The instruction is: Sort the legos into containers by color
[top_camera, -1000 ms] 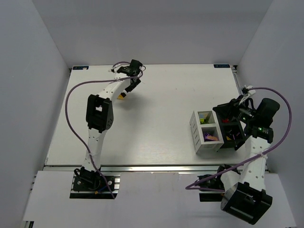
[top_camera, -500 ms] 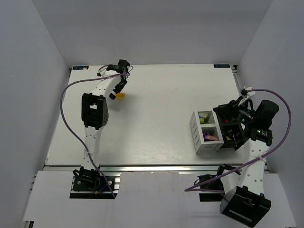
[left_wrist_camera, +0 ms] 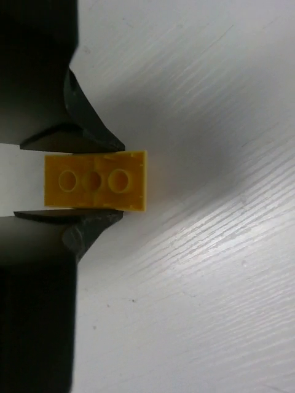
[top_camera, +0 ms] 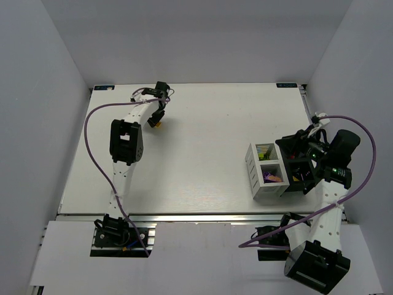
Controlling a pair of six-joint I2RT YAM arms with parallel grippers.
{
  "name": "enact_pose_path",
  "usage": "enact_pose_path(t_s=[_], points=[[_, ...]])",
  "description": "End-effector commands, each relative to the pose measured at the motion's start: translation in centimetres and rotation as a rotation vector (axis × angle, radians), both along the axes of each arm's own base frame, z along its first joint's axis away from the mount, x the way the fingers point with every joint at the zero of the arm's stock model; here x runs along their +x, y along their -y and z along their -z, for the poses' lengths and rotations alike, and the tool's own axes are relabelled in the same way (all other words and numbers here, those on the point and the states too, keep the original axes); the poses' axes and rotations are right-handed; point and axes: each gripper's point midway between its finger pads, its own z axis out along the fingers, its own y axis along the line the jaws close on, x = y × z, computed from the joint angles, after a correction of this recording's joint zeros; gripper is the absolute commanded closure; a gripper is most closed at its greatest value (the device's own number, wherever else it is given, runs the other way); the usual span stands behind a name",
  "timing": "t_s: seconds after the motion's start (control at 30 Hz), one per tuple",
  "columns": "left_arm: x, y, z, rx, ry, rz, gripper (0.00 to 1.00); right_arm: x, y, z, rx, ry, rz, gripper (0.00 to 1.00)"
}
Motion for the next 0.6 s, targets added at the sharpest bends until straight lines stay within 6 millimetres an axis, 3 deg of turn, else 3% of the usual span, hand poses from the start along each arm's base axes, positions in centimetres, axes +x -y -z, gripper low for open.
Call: enact_pose_path(t_s=[0.0, 0.07, 0.13, 0.17, 0.2, 0.23, 0.27, 0.3, 0.33, 0.37, 0.4, 0.47, 0.5, 0.53, 0.57], points=[[0.6, 0.9, -2.3, -0.062, 0.065, 0.008, 0.69, 0.1, 0.0, -0.2, -0.023, 0.032, -0.004, 0.57], [0.3, 1.1, -2.7, -0.082, 0.073, 0.015, 0.90, 0.1, 0.0, -0.2, -0.025, 0.033, -0.003, 0.57], [0.3, 2.0, -4.5, -0.100, 0.109, 0.068, 0.96, 0.2, 0.1, 0.0, -0.026, 0.031, -0.002, 0.57], [0.1, 3.4, -5.0, -0.127, 0.115, 0.143, 1.00, 0.2, 0.1, -0.1, -0.028, 0.033, -0.001, 0.57], [1.7, 4.3, -6.8, -0.119, 0.189, 0.286, 1.00, 0.2, 0.0, -0.1, -0.030, 0.038, -0.004, 0.57], [2.3, 6.2, -8.3, -0.149, 0.250, 0.418, 1.00, 0.2, 0.1, -0.1, -0.032, 0.041, -0.004, 0.57], [0.4, 7.4, -9.2, -0.188, 0.283, 0.564, 1.00, 0.2, 0.1, -0.2, -0.035, 0.045, -0.003, 0.57], [1.3, 13.0, -13.7, -0.320, 0.536, 0.919, 1.00, 0.2, 0.1, -0.1, -0.038, 0.044, 0.001, 0.57], [-0.6, 15.3, -15.6, -0.395, 0.652, 1.080, 1.00, 0.3, 0.3, -0.1, -0.042, 0.044, 0.007, 0.57], [-4.4, 16.5, -15.9, -0.462, 0.745, 1.222, 1.00, 0.3, 0.3, -0.1, -0.043, 0.047, 0.009, 0.57], [-6.1, 18.2, -19.5, -0.533, 0.914, 1.356, 1.00, 0.4, 0.4, -0.1, -0.045, 0.046, 0.013, 0.57], [-8.1, 20.2, -20.2, -0.631, 0.958, 1.505, 1.00, 0.5, 0.6, -0.1, -0.048, 0.048, 0.023, 0.57], [-10.8, 22.1, -21.8, -0.775, 1.000, 1.649, 1.00, 0.6, 0.7, -0.1, -0.051, 0.050, 0.028, 0.57], [-11.9, 23.0, -22.2, -0.848, 1.014, 1.709, 1.00, 0.6, 0.8, -0.2, -0.058, 0.054, 0.036, 0.57], [-12.7, 23.9, -21.0, -0.937, 0.998, 1.734, 1.00, 0.7, 0.9, -0.3, -0.062, 0.056, 0.044, 0.57]])
